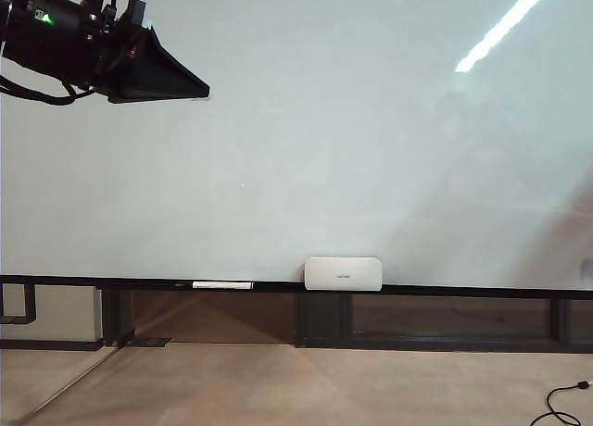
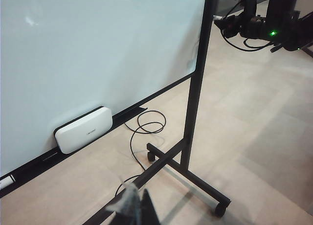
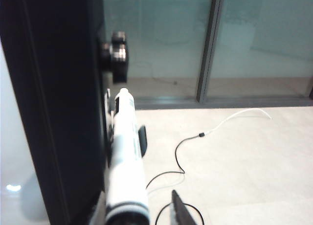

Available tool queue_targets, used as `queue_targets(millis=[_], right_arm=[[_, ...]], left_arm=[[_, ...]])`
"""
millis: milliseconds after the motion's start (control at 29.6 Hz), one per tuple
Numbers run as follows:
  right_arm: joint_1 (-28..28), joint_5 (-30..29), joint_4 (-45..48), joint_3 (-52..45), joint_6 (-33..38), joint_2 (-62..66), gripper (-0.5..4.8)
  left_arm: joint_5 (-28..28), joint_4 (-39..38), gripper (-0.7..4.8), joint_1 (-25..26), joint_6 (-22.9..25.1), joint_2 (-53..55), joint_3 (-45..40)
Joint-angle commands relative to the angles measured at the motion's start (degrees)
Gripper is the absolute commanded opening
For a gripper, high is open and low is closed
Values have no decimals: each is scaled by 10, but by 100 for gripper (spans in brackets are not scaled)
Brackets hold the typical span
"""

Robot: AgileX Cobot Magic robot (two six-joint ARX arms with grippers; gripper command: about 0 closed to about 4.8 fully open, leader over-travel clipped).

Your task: Reach to the right to find the marker pen, pick it up, and write the number 10 on the whiteboard.

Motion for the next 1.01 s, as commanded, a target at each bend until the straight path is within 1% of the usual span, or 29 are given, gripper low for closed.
queue_targets(millis=[34, 101, 237, 372, 575, 879, 946, 1014], right_arm=[[0, -3, -1, 1, -15, -3, 182], [0, -3, -1, 1, -17, -3, 184], [-2, -1, -2, 1, -17, -3, 214], [-4, -1, -11, 1, -17, -3, 218], [-9, -2, 1, 1, -13, -4, 221], [-9, -35, 0, 1, -12, -4, 223], [-9, -35, 6, 1, -12, -5, 244], [-9, -36, 14, 1, -11, -7, 247]], left_arm=[[4, 11, -6, -1, 2, -2, 3], [4, 11, -6, -1, 2, -2, 3], [4, 11, -6, -1, 3, -2, 3], [4, 11, -6, -1, 5, -2, 3], [3, 12, -6, 0, 11, -2, 3], [3, 12, -6, 0, 11, -2, 3], [4, 12, -6, 0, 11, -2, 3], [4, 12, -6, -1, 12, -2, 3]])
